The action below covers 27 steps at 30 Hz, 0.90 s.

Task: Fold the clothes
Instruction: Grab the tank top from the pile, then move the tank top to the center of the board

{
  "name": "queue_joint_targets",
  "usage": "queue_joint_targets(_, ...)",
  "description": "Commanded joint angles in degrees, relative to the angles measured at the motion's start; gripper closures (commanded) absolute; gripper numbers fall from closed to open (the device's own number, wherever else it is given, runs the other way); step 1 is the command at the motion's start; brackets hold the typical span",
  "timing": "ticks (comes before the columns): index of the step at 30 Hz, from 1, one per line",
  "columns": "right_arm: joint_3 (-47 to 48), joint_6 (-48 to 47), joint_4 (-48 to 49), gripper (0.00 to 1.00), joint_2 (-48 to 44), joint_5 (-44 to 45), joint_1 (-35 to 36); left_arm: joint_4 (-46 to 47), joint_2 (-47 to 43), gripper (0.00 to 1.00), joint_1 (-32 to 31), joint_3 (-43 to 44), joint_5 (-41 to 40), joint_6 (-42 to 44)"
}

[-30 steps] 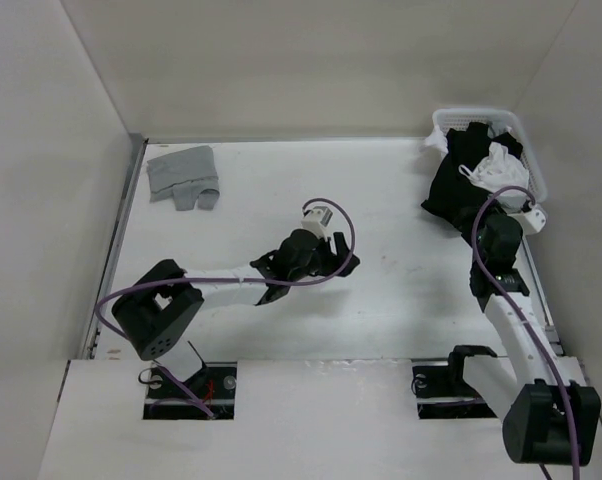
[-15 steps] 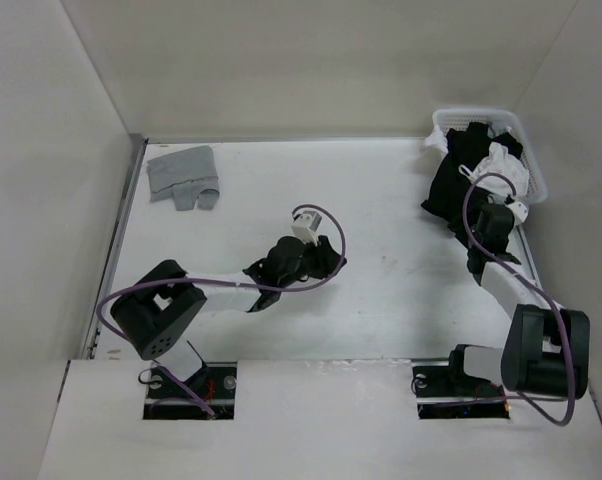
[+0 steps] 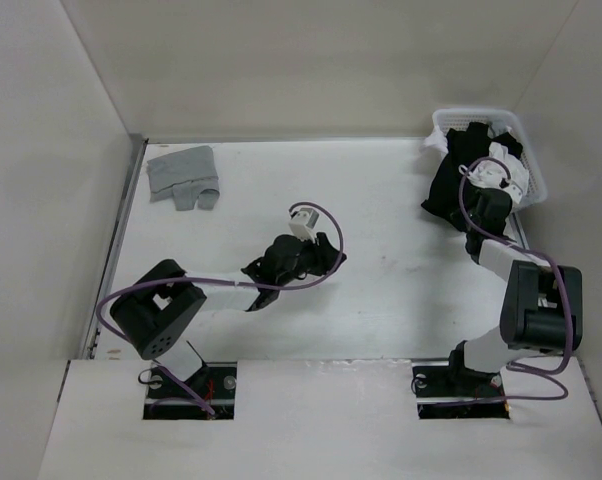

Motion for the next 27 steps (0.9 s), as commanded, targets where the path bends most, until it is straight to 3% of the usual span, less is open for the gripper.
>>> queue_joint_targets(1, 2.12, 0.93, 7.93, 0.92, 0.82, -3.37, -1.51, 3.58, -1.8, 0.63, 0.53, -0.62, 0.78, 0.03)
queue_joint_targets(4, -0.42, 3.04, 11.17, 0.98, -3.21, -4.78, -1.25, 3.58, -1.97, 0.63, 0.97, -0.79, 0.78, 0.03)
queue_joint_targets(7, -2.45, 8.3, 13.82, 0.98, -14.78, -8.02, -1.51, 3.67, -1.88, 0.63, 1.93, -0.88, 0.78, -0.32)
queue_joint_targets(11, 5.51, 15.15, 12.85, 0.98, -22.89, -13.9, -2.31, 4.37, -1.18, 0.62, 3.16, -1.05, 0.78, -1.89)
queue_joint_targets(14, 13.34, 17.63, 12.76, 0.97, -23.96, -16.55, -1.43, 4.55, -1.18, 0.62, 4.13, -1.23, 0.78, -2.87)
queue_joint_targets(18, 27.58, 20.1, 12.76, 0.97, -23.27, -19.81, 5.06, 4.64, -3.02, 0.62, 7.11, -2.46, 0.34, -5.41)
queue_joint_targets(21, 40.22, 19.05, 12.68, 0.95, -20.29, -22.26, 14.89, 3.94, -6.27, 0.62, 11.07, -4.04, 0.26, -8.93)
queue_joint_targets(27, 55.01, 22.55, 12.93, 0.96, -12.47, -28.58, 22.99, 1.04, -12.85, 0.62, 18.97, -6.5, -0.18, -14.02)
